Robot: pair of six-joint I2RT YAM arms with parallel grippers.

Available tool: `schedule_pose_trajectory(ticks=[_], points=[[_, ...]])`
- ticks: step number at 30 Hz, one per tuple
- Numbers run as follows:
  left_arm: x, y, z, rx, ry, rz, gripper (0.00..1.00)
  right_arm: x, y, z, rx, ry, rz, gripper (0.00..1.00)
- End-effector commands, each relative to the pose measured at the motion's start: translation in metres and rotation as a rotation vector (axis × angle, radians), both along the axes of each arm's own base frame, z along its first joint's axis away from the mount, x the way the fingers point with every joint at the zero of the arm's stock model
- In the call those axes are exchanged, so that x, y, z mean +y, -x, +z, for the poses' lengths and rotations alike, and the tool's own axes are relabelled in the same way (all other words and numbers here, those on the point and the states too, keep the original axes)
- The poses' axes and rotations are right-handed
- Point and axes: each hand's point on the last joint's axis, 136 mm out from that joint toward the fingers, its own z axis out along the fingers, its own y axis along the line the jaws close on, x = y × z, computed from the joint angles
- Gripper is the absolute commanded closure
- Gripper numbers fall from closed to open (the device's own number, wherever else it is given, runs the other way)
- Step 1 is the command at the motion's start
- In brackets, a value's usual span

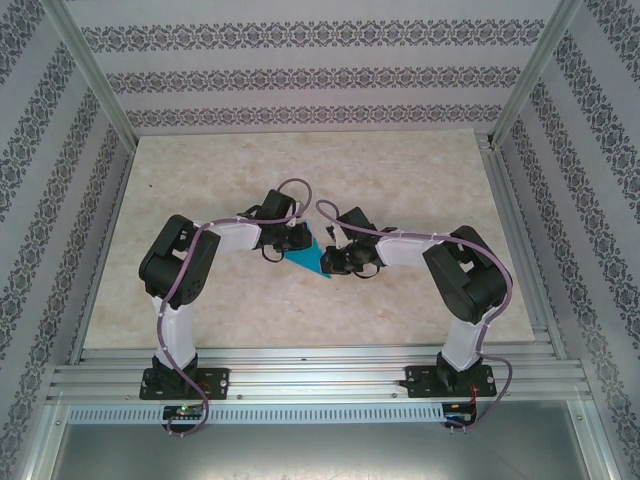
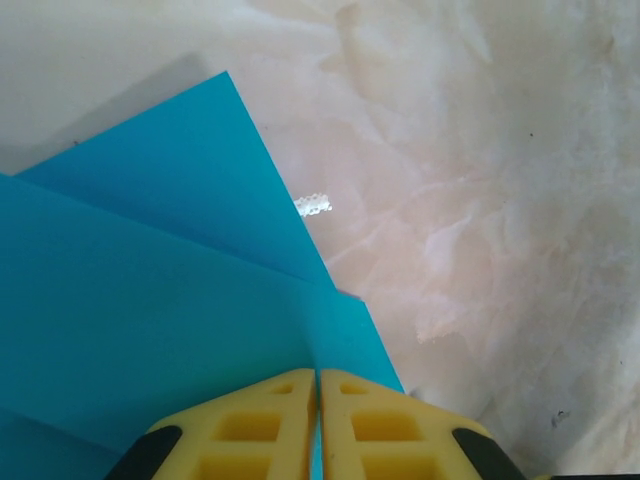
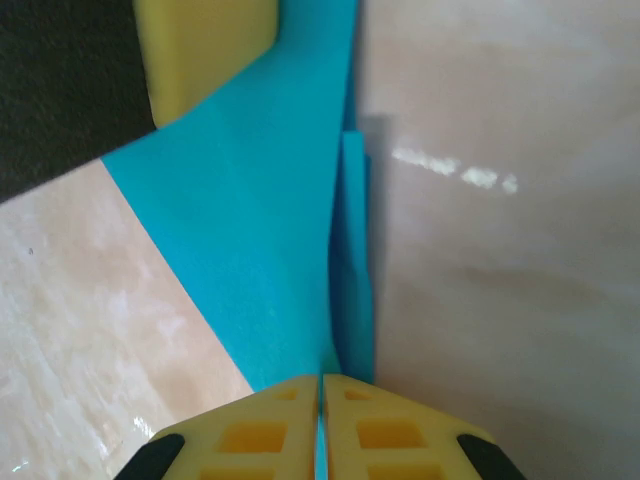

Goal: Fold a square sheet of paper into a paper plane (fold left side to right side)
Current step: Fourth fold the wing at the center of the table.

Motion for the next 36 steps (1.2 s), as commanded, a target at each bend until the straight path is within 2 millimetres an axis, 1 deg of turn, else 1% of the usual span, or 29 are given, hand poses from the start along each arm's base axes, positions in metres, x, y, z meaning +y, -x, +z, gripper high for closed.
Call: schedule_pose_trajectory(ticks=[1,3,4,6,9,11,15,17,22,24,29,36], points=[[0.015,0.001,-0.018,0.014,-0.079,0.032,0.88,-0.013,-0.001,0.032,0.021,-0.028,-0.157,0.88],[0.015,0.003,-0.018,0.015,-0.075,0.032,0.88,-0.005,-0.005,0.053,0.033,-0.125,-0.236,0.87],[0.015,0.003,-0.017,0.014,-0.072,0.035,0.88,0.000,-0.004,0.060,0.040,-0.165,-0.256,0.87],[0.015,0.004,-0.018,0.014,-0.062,0.036,0.88,0.009,-0.005,0.069,0.061,-0.227,-0.316,0.88],[0.014,0.004,-0.020,0.015,-0.057,0.037,0.88,0.021,-0.007,0.075,0.064,-0.239,-0.364,0.89],[0.014,0.004,-0.022,0.015,-0.057,0.037,0.88,0.027,-0.011,0.072,0.058,-0.206,-0.386,0.91],[0.016,0.004,-0.024,0.012,-0.069,0.038,0.88,0.033,-0.019,0.051,0.086,-0.169,-0.429,0.94],[0.015,0.005,-0.027,0.015,-0.068,0.035,0.88,0.039,-0.022,0.044,0.090,-0.145,-0.423,0.94],[0.016,0.006,-0.034,0.024,-0.072,0.038,0.88,0.049,-0.028,0.034,0.085,-0.099,-0.404,0.95],[0.016,0.006,-0.035,0.024,-0.071,0.040,0.88,0.048,-0.030,0.028,0.086,-0.074,-0.409,0.95],[0.018,0.007,-0.037,0.025,-0.086,0.040,0.88,0.044,-0.028,0.008,0.111,-0.034,-0.425,0.96],[0.019,0.007,-0.035,0.022,-0.089,0.041,0.88,0.028,-0.025,-0.013,0.139,-0.009,-0.470,0.97]])
